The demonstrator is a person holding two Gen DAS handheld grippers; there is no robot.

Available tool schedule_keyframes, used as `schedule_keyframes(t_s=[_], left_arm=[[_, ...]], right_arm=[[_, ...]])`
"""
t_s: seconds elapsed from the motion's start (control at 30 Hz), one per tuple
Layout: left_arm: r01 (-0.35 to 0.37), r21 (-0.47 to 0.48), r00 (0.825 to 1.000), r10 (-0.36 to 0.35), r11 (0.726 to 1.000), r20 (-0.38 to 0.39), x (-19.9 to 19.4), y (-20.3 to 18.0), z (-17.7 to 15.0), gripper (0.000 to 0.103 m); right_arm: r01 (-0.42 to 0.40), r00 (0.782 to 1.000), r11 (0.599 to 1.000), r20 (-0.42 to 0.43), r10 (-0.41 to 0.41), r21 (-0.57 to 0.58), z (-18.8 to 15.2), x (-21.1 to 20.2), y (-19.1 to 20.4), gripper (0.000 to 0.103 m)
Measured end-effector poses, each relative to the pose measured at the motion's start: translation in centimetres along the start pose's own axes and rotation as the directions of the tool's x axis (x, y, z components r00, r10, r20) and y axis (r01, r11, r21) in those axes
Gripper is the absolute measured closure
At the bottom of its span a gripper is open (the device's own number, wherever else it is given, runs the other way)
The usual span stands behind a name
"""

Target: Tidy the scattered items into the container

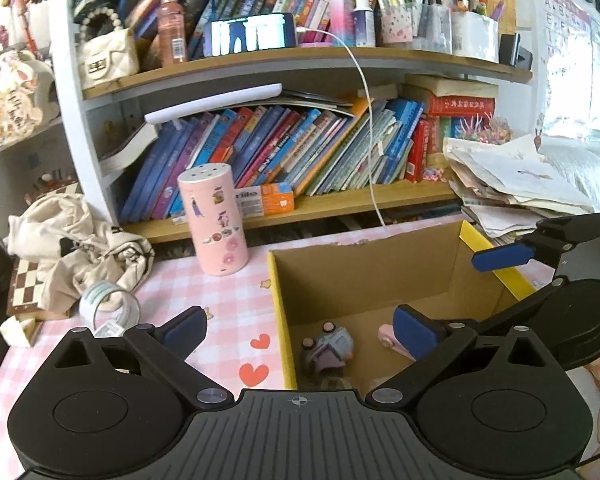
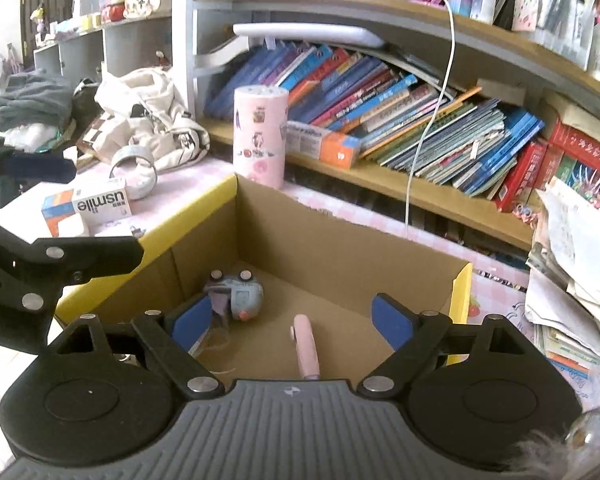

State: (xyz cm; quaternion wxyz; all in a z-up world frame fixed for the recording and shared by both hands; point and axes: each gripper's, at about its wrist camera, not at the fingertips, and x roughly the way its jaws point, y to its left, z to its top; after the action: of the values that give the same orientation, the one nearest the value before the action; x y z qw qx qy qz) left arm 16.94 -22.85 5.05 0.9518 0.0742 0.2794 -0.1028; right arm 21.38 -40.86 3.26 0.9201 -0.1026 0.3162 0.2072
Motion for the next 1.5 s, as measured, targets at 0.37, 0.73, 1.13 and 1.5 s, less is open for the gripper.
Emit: schedule_keyframes(t_s=[0.37,0.73,1.13,1.5], left_arm=[[-0.019,-0.06,1.0,0.018,0.998,-0.014,-1.9,1.0,-2.1,0.002],[0.031,-0.092,1.0,-0.031,0.995,0.001,-3.4,2.1,-4.1,0.002],[0.048,-0.051,0.999,-0.048,0.998,0.012,-6.4,5.2,-6.6,0.002],[0.008,-0.052,0.995,-0.003,0.999,0.096,-9.3,8.8,-8.5,0.002]], right_arm=[[0.063,0.997,0.998,0.053,-0.062,-0.01,-1.6,-2.4,1.7,0.011],[0.145,0.986,0.989,0.078,-0.146,0.016,-3.0,-5.2,4.2,0.01],[0.218,0.972,0.974,0.077,-0.222,0.058,-4.0,-7.6,9.8,0.008],[0.265,0.961,0.963,0.071,-0.269,0.054,-5.0,-8.4,15.6,0.006]])
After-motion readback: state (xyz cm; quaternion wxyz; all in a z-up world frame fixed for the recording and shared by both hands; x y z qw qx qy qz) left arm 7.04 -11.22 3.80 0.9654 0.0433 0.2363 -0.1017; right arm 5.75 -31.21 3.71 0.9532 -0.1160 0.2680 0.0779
